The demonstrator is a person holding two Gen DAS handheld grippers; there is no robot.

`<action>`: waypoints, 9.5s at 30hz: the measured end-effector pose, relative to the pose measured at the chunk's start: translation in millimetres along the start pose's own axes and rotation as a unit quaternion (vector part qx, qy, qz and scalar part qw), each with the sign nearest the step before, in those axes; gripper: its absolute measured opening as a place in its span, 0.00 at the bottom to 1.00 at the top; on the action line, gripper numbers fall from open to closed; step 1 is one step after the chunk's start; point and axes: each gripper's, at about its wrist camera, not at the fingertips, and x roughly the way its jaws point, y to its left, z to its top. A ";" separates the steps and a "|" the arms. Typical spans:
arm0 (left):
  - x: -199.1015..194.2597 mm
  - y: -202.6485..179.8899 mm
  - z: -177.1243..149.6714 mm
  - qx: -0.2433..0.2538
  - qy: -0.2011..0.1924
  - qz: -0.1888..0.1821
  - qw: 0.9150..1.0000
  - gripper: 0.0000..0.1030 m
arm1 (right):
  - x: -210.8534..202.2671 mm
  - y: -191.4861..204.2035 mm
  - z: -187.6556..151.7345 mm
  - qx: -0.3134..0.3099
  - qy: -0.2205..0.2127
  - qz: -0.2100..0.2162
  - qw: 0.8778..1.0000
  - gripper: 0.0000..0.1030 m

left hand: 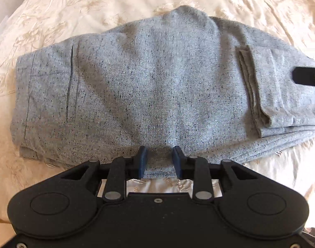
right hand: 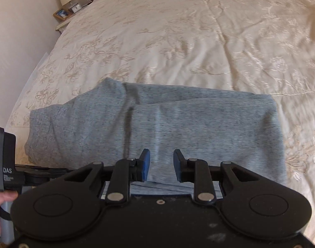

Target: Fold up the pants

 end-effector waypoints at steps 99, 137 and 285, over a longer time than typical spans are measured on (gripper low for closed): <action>-62.5 130.3 47.7 -0.074 -0.065 -0.131 0.987 0.33 | 90.6 128.6 -59.3 -0.029 0.105 -0.059 0.992 0.26; -11.3 -188.9 67.9 -0.023 -0.023 0.019 0.999 0.38 | -50.1 -209.3 -20.9 0.077 -0.008 -0.029 0.997 0.28; -21.3 12.5 90.9 -0.221 -0.082 0.149 0.960 0.34 | 74.7 -64.5 122.5 -0.072 0.016 -0.075 0.994 0.30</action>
